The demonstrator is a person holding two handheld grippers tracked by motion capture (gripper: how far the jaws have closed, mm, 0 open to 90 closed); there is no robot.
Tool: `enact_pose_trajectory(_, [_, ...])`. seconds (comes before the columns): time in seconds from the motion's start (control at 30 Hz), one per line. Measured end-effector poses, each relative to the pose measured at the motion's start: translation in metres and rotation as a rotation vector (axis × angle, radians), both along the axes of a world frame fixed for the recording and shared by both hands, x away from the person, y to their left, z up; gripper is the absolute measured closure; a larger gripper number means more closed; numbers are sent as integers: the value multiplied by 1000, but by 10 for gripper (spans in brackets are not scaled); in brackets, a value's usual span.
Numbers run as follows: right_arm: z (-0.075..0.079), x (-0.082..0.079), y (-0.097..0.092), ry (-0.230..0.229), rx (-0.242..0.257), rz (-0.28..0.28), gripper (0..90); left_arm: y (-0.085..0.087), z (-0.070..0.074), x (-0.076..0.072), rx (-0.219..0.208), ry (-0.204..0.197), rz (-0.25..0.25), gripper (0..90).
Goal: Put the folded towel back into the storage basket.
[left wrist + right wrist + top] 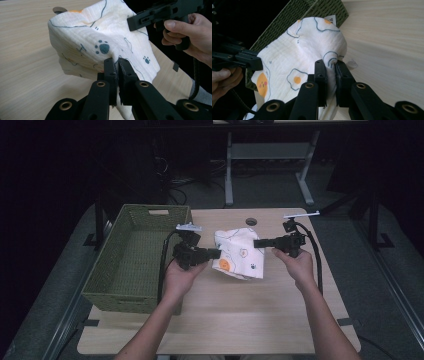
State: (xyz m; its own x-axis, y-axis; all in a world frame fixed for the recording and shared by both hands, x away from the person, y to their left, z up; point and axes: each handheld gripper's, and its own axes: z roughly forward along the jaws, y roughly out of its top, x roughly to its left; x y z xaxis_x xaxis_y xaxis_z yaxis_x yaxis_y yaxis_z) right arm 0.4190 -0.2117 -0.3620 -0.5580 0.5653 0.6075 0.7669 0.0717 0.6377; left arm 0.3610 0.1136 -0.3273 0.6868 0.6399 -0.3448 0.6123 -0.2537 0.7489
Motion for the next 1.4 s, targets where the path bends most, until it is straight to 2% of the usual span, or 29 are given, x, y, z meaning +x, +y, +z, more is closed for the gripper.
enact_pose_trajectory(0.5, [20, 9, 26, -15, 8, 24, 815, 26, 23, 3, -11, -13, -3, 868])
enact_pose_trajectory(0.6, [28, 11, 32, -19, 13, 28, 815, 33, 30, 5, -21, -19, -2, 868])
enact_pose_trajectory(0.73, [35, 12, 40, -29, 18, 33, 815, 40, 35, 5, -14, -27, -3, 867])
enact_pose_trajectory(1.13, [60, 24, 86, -59, 20, 71, 814, 83, 62, 4, -10, -50, 38, 867])
enact_pose_trajectory(1.4, [71, 29, 111, -66, 18, 105, 814, 107, 71, 4, -14, -52, 57, 867])
